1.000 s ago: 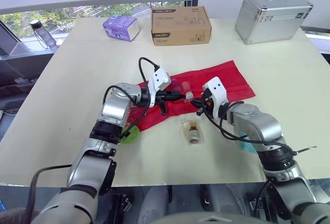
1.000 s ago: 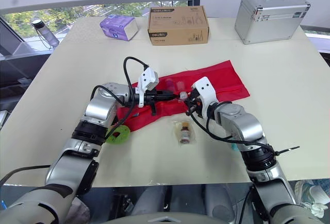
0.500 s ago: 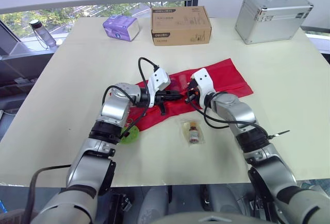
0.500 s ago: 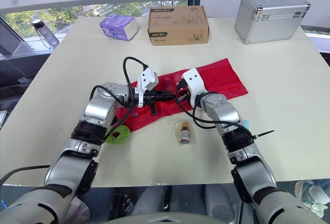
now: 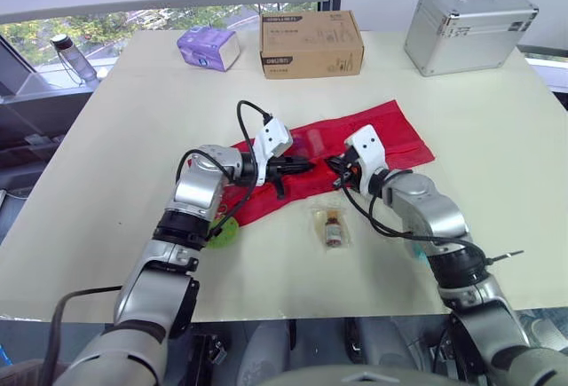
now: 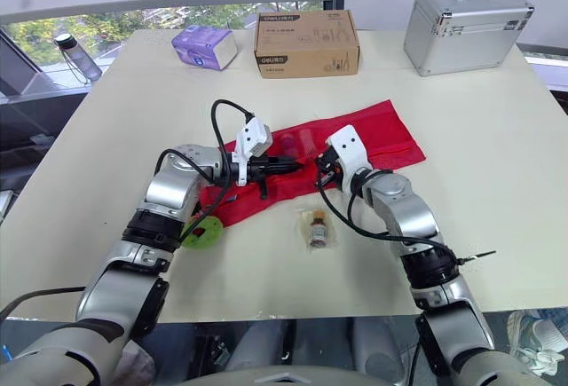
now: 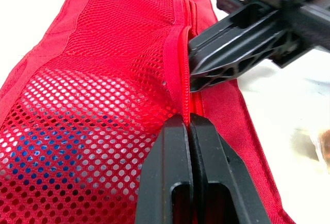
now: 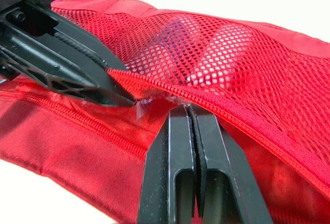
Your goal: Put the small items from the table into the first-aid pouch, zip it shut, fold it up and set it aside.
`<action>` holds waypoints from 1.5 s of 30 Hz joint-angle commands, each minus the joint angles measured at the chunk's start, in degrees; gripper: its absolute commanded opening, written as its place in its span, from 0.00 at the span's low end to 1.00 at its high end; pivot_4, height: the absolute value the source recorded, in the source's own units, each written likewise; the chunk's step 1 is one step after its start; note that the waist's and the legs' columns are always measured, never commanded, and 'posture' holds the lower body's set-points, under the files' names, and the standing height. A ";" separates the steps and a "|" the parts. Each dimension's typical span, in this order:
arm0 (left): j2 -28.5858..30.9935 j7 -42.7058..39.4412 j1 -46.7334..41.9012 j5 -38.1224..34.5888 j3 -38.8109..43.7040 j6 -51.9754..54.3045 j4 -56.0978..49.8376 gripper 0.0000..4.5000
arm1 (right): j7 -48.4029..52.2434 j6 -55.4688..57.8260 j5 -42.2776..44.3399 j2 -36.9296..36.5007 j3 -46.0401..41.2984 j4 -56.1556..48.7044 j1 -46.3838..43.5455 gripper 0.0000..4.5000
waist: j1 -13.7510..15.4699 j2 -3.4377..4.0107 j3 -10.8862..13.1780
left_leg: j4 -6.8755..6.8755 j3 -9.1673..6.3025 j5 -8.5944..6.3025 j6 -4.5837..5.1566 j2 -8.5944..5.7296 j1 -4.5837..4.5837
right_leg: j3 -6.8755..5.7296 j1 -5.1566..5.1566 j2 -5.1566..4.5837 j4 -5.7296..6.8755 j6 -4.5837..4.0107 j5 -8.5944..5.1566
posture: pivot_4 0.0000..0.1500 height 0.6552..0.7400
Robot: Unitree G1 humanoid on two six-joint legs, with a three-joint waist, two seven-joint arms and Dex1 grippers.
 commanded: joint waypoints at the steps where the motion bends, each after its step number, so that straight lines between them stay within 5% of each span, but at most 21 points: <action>1: -0.03 0.26 -0.92 -1.37 1.70 -0.47 -0.78 0.00 | -2.32 1.16 0.73 0.84 -1.53 -5.72 1.64 0.01 | 0.01 0.00 0.00 | 0.00 0.01 0.00 0.00 0.00 0.00 | 0.00 0.00 0.00 0.00 0.00 0.00 | 1.00 1.00; 11: -0.36 0.23 -1.76 -1.16 1.76 -1.21 0.36 0.00 | 4.99 5.14 14.44 -10.26 -15.41 -37.08 19.97 0.01 | 0.38 0.00 0.00 | 0.08 -0.09 0.00 0.01 -0.03 -0.18 | -0.08 0.00 -0.03 -0.13 0.02 0.00 | 1.00 1.00; 15: -0.17 -1.14 -2.24 -0.86 1.40 -2.95 2.32 0.00 | 17.13 5.29 26.09 -21.45 -31.15 -47.87 34.65 0.23 | 0.56 0.00 0.00 | 0.06 -0.18 -0.01 0.01 -0.01 -0.19 | -0.18 0.04 -0.01 -0.16 0.02 -0.01 | 1.00 1.00; 23: 0.78 -5.38 -5.68 0.56 0.73 -11.20 10.82 0.00 | 34.87 -0.94 41.14 -28.98 -67.20 -48.40 59.74 0.97 | 0.68 -0.07 0.04 | 0.00 -0.06 -0.02 0.03 0.02 0.21 | -0.10 0.45 0.01 -0.18 0.03 -0.02 | 1.00 1.00; 30: 0.44 -12.06 -12.32 2.12 0.35 -22.80 24.16 0.00 | 39.61 -3.86 45.70 -30.41 -76.00 -48.13 70.15 0.99 | 0.93 -0.16 0.08 | -0.01 0.04 -0.02 0.03 0.02 0.22 | -0.03 0.44 0.01 -0.21 0.08 -0.05 | 1.00 1.00; 45: 0.20 -12.96 -12.47 3.22 1.29 -27.01 27.55 0.00 | 26.99 -6.57 49.41 -33.65 -60.91 -53.32 66.32 0.99 | 1.57 -0.19 0.09 | 0.03 0.05 -0.02 0.03 0.01 0.17 | -0.01 0.42 -0.01 -0.21 0.08 -0.05 | 1.00 1.00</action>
